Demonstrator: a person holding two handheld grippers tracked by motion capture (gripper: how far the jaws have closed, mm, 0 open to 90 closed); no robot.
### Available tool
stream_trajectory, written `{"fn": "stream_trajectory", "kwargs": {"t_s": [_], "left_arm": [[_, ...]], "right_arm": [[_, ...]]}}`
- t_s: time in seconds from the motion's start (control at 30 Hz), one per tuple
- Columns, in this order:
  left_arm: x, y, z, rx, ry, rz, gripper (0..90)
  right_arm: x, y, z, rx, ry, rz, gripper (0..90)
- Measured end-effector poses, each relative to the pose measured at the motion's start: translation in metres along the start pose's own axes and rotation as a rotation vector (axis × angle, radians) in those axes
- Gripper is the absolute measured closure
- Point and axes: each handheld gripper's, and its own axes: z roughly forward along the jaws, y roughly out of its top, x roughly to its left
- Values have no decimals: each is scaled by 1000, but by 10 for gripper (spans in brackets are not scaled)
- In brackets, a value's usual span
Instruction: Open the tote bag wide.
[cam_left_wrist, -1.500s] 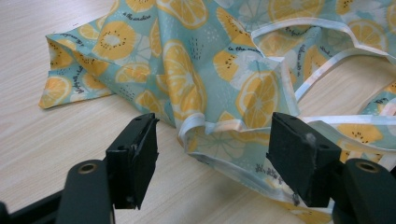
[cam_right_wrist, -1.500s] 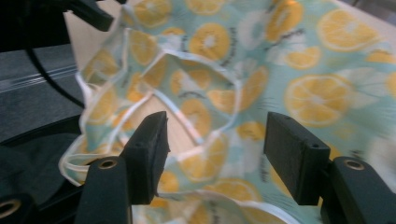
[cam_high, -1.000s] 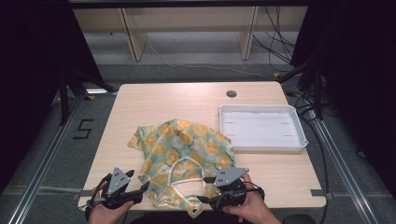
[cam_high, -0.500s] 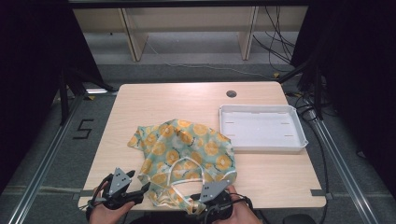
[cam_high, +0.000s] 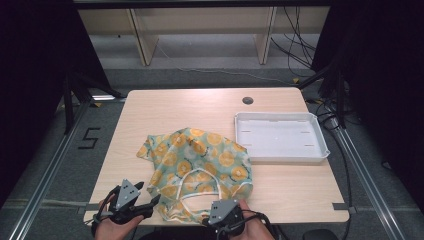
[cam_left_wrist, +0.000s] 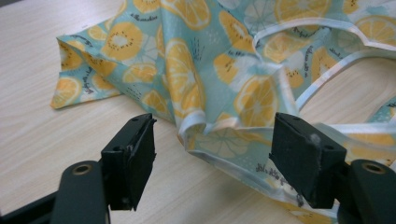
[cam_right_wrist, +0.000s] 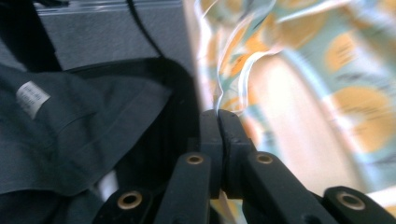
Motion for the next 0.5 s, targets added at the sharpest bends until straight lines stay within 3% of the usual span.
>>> {"fn": "stream_trajectory", "kwargs": {"t_s": [0.13,0.17,0.2,0.23,0.27,0.37,0.43,0.5], "left_arm": [[2,7,-10,-32,23,18,287],[1,8,-11,-34,16,17,286],[0,10,-12,-38,12,45,286],[-3,11,-13,-39,5,45,286],[-6,12,-12,-48,-5,49,286],[-14,16,-11,-55,-38,123,281],[-24,17,-7,-58,-70,135,274],[-29,19,0,-51,-71,153,270]], "right_arm": [[-14,12,-18,-66,-60,-15,900],[-26,21,-29,-112,-83,-11,900],[-26,21,-29,-112,-83,-11,900],[-39,31,-39,-156,-111,-28,900],[-39,31,-39,-156,-111,-28,900],[-57,44,-50,-198,-132,-10,900],[-77,53,-58,-232,-151,18,900],[-80,54,-59,-238,-157,37,900]]}}
